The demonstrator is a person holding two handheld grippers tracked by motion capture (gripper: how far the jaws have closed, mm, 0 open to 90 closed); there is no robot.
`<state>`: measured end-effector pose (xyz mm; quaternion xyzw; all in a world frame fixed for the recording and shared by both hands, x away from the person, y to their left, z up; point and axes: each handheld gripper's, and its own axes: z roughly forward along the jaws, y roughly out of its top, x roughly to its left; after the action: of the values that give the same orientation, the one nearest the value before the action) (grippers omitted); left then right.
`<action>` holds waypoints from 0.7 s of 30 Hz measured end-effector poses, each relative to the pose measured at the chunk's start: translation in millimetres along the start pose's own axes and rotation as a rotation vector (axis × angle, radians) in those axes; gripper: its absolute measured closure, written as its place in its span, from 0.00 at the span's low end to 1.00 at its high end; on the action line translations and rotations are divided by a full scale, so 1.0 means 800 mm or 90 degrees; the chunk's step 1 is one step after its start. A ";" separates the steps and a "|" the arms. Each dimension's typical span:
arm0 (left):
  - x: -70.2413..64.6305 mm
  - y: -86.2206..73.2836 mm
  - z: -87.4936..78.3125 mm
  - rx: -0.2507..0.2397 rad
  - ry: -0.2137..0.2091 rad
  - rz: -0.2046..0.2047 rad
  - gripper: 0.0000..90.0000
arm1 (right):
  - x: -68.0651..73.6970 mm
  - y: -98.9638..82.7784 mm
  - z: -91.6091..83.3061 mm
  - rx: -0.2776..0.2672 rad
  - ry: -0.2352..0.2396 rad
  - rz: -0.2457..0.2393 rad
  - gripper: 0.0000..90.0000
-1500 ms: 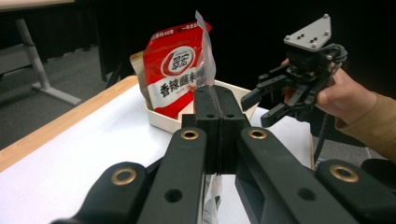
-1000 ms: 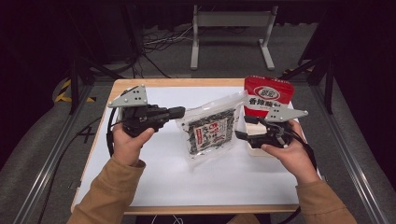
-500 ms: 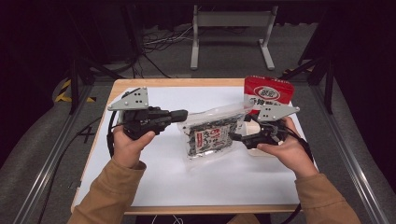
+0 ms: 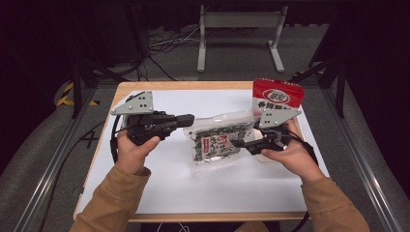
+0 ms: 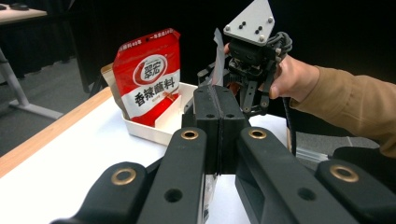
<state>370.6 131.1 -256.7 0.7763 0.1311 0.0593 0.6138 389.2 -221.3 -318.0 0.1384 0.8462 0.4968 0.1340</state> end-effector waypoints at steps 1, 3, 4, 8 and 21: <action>0.001 0.000 0.000 0.000 0.000 0.002 1.00 | 0.000 0.000 0.000 0.002 0.006 -0.003 0.53; 0.001 -0.001 -0.001 0.000 0.000 -0.004 1.00 | 0.001 0.001 0.000 0.008 0.012 -0.008 0.61; 0.002 -0.001 -0.001 -0.001 0.001 -0.004 1.00 | 0.002 0.001 0.000 0.010 0.014 -0.014 0.63; 0.003 -0.001 -0.002 -0.003 0.008 -0.009 1.00 | 0.004 0.002 0.000 0.011 0.030 -0.025 0.71; 0.004 -0.001 -0.007 -0.012 0.008 -0.013 1.00 | 0.014 0.003 -0.010 0.010 0.079 -0.054 0.84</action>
<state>372.0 137.7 -256.4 0.7686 0.1421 0.0594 0.6209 376.0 -222.2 -313.5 0.0725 0.8619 0.4916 0.1013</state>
